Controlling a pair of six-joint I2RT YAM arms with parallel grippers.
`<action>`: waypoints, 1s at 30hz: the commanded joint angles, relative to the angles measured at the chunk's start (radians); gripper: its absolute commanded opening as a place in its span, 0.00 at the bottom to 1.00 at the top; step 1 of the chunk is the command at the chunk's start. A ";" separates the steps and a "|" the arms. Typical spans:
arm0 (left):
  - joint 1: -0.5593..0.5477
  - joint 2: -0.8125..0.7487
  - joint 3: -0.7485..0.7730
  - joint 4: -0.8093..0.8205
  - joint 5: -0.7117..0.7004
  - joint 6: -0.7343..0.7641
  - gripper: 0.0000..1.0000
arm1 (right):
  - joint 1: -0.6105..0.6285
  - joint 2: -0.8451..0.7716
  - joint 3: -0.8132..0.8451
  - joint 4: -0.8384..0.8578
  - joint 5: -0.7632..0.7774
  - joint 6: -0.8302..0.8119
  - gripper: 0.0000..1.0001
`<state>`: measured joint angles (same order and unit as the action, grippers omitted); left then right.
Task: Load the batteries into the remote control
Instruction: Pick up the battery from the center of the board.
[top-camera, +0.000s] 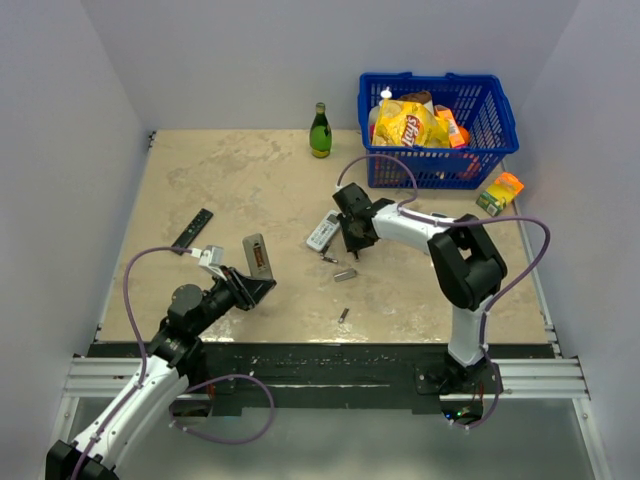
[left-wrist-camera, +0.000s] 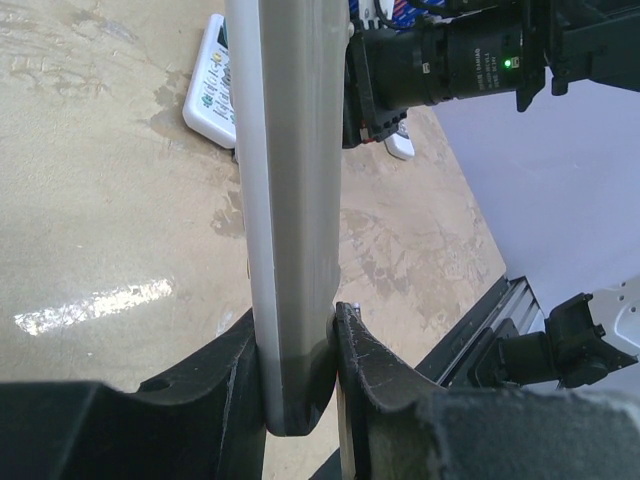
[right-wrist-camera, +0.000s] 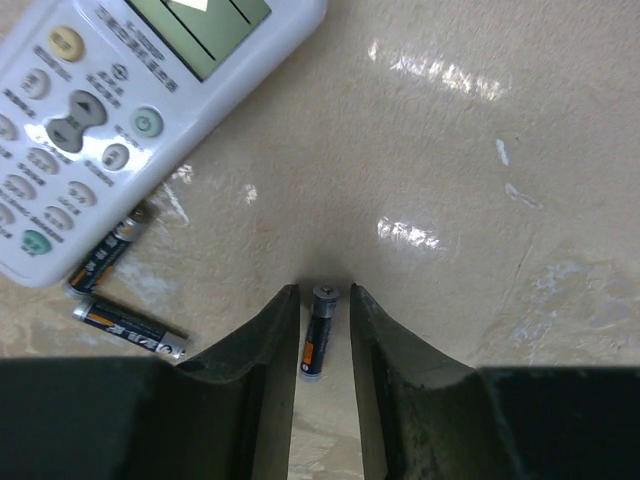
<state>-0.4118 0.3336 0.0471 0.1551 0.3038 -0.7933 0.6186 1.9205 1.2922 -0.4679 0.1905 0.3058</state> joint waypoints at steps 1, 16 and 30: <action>0.004 0.007 0.046 0.038 0.021 0.022 0.00 | -0.011 0.011 0.038 -0.037 -0.006 -0.019 0.28; 0.004 0.019 0.040 0.052 0.029 0.022 0.00 | -0.026 0.034 0.039 -0.023 -0.046 -0.033 0.06; 0.004 0.031 -0.016 0.170 0.054 -0.037 0.00 | 0.088 -0.294 -0.054 0.199 -0.048 -0.011 0.00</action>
<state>-0.4118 0.3630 0.0471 0.2237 0.3367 -0.8055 0.6216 1.7630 1.2572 -0.4240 0.1310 0.2871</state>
